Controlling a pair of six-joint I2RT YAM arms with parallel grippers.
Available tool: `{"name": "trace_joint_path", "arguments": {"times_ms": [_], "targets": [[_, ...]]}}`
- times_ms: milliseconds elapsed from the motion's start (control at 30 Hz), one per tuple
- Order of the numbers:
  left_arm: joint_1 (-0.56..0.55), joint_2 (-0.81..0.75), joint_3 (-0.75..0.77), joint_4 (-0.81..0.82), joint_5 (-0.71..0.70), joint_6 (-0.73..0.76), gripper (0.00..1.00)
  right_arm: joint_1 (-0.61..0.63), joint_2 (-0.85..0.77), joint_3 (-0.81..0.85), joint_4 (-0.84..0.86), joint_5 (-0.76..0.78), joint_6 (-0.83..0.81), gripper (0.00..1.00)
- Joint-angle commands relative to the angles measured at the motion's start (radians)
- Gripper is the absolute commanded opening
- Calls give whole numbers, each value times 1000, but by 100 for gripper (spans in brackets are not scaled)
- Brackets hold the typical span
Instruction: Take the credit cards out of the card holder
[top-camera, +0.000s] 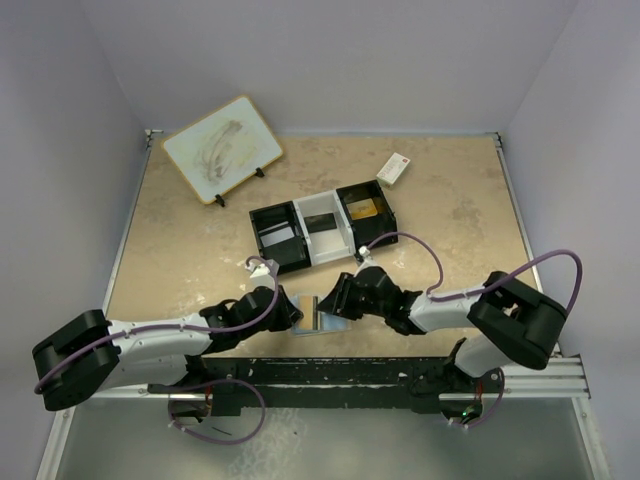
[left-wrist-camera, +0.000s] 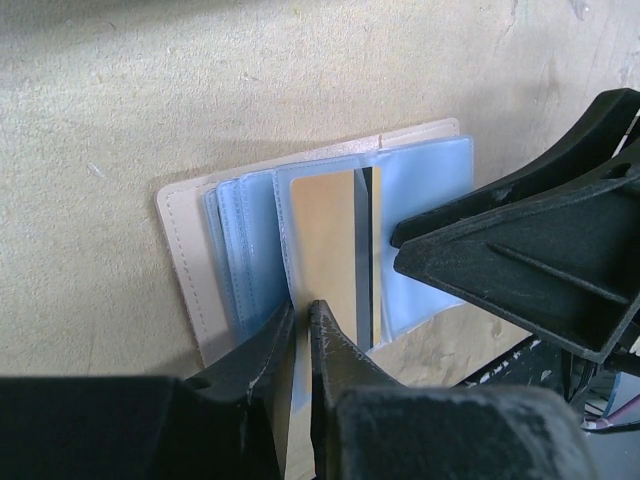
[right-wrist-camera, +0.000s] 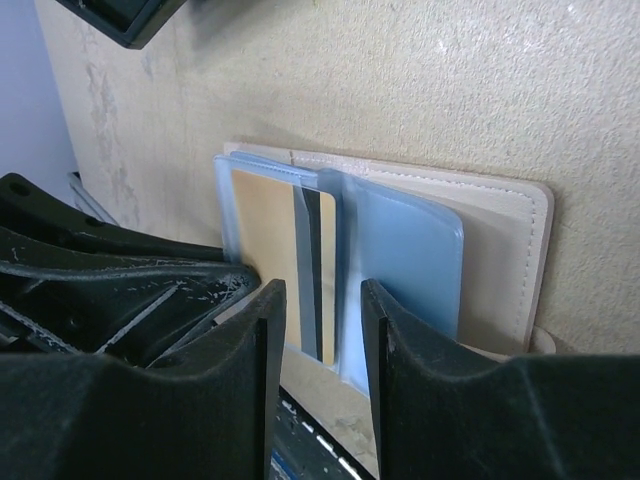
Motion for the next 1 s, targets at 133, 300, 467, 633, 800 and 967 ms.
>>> {"name": "trace_joint_path", "arguments": {"times_ms": [133,300,467,633,800,967], "targets": [[-4,21,38,-15,-3,29,17,-13,41,-12,85,-42,21,36],[-4,20,51,-47,-7,39,25,-14,45,-17,90,-40,22,34],[-4,13,79,-115,-33,52,22,-17,50,-17,93,-43,23,33],[-4,17,75,-101,-19,60,17,-20,65,-8,92,-54,15,33],[-4,25,70,-87,-11,62,11,-19,76,-5,98,-61,13,32],[-4,-6,61,-103,-18,74,13,-21,70,-6,95,-56,10,31]]}}
